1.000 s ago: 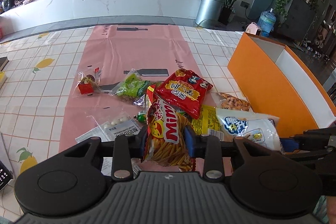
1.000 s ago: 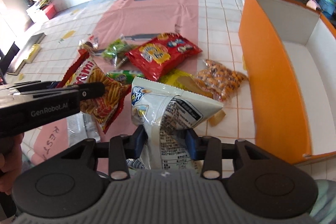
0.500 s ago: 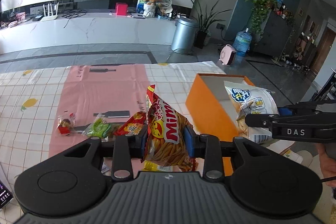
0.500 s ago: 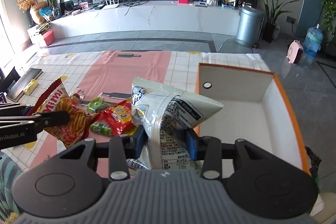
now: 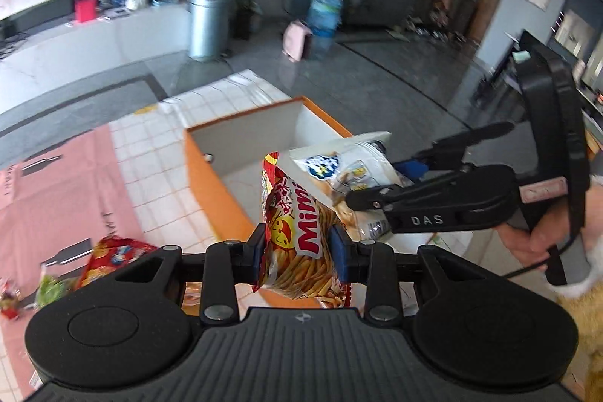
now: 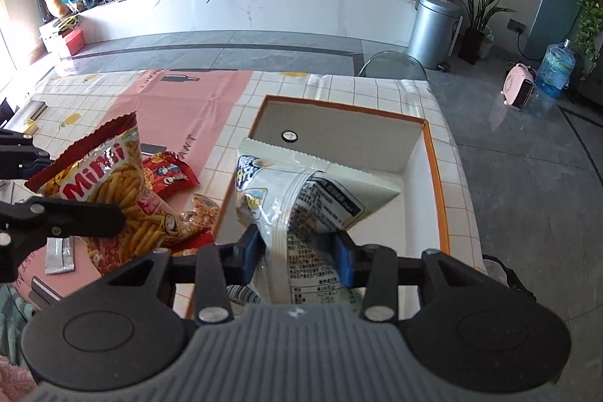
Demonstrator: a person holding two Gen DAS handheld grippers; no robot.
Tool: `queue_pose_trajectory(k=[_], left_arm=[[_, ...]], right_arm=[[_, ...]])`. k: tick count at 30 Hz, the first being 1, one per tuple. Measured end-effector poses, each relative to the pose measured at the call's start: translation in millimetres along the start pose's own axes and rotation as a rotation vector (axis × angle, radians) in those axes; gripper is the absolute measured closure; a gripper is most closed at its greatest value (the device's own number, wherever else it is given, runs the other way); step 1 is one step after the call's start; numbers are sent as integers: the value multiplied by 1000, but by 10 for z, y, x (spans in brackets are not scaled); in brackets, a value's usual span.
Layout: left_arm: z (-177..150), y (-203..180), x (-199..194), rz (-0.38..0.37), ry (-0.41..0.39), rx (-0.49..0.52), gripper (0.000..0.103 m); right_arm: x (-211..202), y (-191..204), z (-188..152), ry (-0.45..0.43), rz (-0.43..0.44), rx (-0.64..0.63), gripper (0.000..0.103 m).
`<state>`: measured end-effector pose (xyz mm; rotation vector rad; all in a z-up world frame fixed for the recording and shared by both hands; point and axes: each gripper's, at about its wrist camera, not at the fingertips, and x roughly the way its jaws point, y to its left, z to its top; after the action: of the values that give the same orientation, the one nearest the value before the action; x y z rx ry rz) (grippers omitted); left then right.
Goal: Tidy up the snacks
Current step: 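Carry both bags over the orange box and open both tools to drop them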
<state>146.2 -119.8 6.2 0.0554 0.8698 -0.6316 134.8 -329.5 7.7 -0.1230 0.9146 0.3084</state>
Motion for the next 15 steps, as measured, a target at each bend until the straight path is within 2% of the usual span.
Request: queue_pose_trajectory(k=[3, 6, 12, 15], left_arm=[[134, -74, 253, -26, 66, 67, 64], [236, -160, 528, -9, 140, 152, 64], [274, -264, 1094, -18, 350, 273, 64], [254, -279, 1348, -9, 429, 310, 64]], right_arm=[[183, -210, -7, 43, 9, 5, 64], [354, -376, -21, 86, 50, 9, 64], [694, -413, -81, 195, 102, -59, 64], [863, -385, -143, 258, 124, -102, 64]])
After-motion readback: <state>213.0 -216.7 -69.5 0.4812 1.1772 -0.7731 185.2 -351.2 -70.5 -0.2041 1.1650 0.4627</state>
